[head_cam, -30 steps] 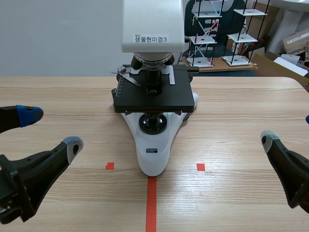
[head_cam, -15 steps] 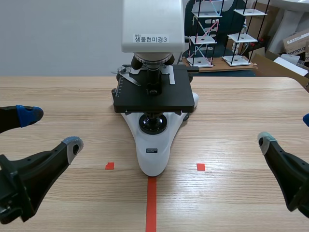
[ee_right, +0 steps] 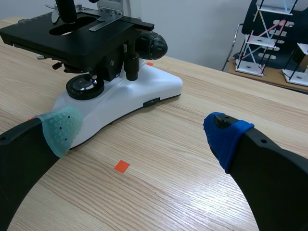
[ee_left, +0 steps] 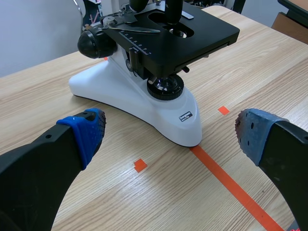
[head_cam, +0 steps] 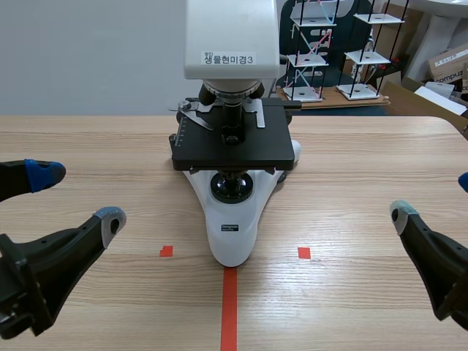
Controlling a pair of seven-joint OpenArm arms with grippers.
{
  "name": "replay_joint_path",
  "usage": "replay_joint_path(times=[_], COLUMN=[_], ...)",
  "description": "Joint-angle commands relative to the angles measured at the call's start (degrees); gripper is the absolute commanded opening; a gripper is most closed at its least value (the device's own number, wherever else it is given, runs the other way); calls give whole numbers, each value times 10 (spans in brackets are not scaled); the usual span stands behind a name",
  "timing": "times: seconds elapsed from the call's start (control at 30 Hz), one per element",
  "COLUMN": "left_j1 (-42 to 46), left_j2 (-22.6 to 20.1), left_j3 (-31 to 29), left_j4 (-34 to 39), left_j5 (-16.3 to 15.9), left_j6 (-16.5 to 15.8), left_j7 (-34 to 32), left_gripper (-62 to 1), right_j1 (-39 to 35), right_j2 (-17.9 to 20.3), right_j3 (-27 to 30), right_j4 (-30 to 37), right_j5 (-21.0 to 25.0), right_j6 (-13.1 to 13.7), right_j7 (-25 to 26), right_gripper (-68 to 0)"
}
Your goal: Return to the home posture
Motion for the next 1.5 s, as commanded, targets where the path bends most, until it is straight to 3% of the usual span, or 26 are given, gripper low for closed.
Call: replay_joint_path(times=[0.0,1.47], left_j1=[3,3], left_j2=[3,3], left_j3=[-2,-2], left_j4=[6,6], left_j5=[-5,-5], left_j6=[-1,-1], left_j7=[-9,-9], left_gripper=[-43,-43], right_j1=[3,3], right_j2=[2,2], right_j3=[2,2], right_j4=[14,23], right_j5=[7,-9], right_j6=[0,0], right_j7=[11,9], right_gripper=[-124,-125])
